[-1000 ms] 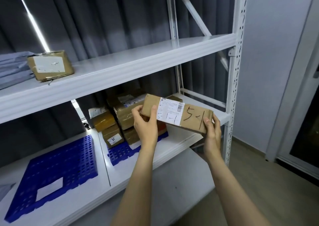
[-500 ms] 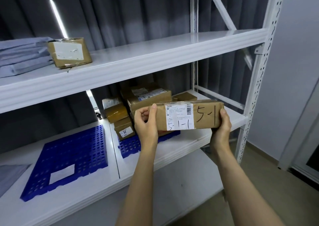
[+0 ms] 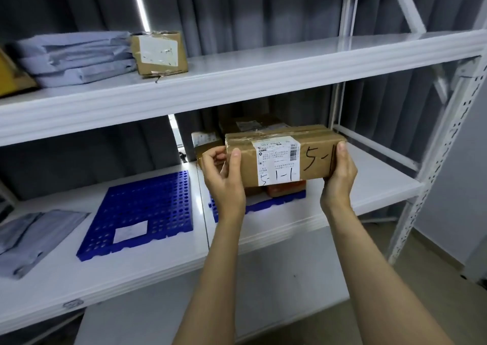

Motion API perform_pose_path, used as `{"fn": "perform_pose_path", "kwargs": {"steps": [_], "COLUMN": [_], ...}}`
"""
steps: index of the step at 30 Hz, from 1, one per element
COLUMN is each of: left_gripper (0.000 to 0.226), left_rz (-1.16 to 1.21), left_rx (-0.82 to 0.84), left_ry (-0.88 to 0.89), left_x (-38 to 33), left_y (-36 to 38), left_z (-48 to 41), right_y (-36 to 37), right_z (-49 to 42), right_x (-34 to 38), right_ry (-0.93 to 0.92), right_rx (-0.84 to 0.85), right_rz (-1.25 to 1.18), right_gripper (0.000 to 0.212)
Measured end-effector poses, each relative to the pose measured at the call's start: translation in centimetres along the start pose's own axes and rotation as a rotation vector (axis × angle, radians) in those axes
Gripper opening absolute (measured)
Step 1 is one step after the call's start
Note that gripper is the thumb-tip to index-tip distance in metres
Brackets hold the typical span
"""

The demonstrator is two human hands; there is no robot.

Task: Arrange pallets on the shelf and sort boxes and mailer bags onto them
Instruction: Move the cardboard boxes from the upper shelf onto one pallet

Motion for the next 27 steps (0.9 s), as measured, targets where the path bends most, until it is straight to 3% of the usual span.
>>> {"fn": "perform_pose_path", "kwargs": {"steps": [5,12,15,19,27], "left_gripper": [0.013,0.028,0.036,0.041,0.063], "left_rz": [-0.041,-0.092,-0.103,-0.106,-0.1], "left_rx": [-0.051,-0.053,-0.048,0.028,0.249], "left_ry": [0.051,0.032,0.036,0.03,-0.011], "left_x": [0.4,1.5,1.8,2.8,5.6], "left_y": [-1.8,-1.2,-0.8,-0.7,-0.6], "left_z": [-1.0,-2.0,-2.4,-3.5,-7.4], "right_y": [2.5,4.8,5.7,6.6,8.1], "right_z": [-1.0,-3.5,-5.0,-6.7,-11.7], "right_x": [0.0,-0.6,-1.2,-1.5,-1.6], "right_ry": [-0.021,0.014,-0.016,-0.089,-0.177], "right_rx": [0.04,0.073,0.087,0.085,0.155], "right_rz": [0.046,0.102,0.208,0.321,0.599], "right_gripper": [0.022,0.023,0.039,0.03,0.035]}}
Point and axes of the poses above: each hand's wrist, its own z-axis away from the middle knuckle, its own y-axis out of the palm, x = y × z, the point moved 1 cm from there along -z, towards the middle knuckle, and after that the axes turned 9 degrees about z, right-handed, at the moved point
